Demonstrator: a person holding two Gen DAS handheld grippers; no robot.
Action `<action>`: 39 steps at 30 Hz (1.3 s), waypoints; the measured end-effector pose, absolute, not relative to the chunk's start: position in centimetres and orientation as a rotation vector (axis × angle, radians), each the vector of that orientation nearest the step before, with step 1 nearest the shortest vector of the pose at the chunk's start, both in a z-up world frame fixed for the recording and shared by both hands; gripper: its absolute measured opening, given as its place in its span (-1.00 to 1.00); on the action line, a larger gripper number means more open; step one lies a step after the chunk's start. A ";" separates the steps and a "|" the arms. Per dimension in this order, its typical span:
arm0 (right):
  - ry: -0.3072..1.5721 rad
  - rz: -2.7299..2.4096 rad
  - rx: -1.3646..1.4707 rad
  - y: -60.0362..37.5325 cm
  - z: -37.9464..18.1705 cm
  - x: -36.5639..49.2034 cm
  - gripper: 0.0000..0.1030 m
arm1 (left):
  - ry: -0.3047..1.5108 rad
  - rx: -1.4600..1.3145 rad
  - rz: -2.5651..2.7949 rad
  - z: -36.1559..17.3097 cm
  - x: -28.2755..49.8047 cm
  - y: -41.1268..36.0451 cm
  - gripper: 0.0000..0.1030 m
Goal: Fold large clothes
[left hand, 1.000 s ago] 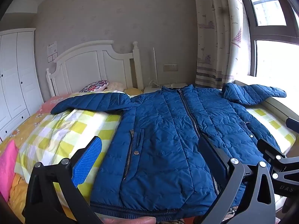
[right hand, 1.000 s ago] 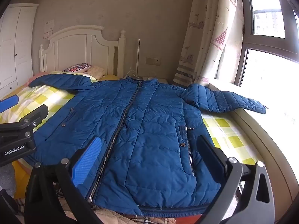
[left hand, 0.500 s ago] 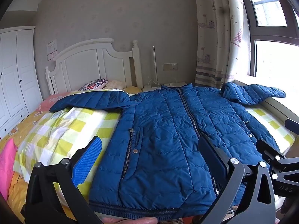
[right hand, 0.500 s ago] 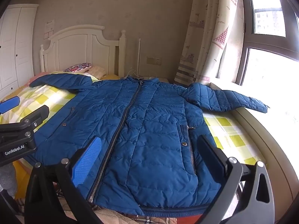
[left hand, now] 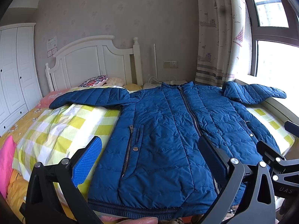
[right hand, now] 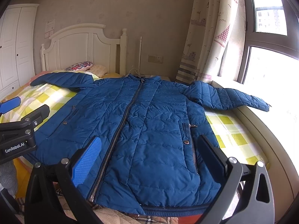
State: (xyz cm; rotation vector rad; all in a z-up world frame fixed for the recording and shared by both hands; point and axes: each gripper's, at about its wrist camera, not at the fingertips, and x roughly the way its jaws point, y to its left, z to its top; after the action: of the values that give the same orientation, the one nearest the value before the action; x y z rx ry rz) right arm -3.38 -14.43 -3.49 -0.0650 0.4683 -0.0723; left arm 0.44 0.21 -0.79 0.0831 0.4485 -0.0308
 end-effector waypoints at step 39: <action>0.471 -0.068 -0.053 -14.5 -3.6 -3.5 0.96 | 0.455 0.077 -0.031 -0.7 0.6 0.6 0.91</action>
State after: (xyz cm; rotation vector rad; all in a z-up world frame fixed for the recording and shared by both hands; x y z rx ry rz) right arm -3.46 -14.49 -3.61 -0.0526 0.4714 -0.0676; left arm 0.58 0.62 -0.72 0.0770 0.4551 -0.0308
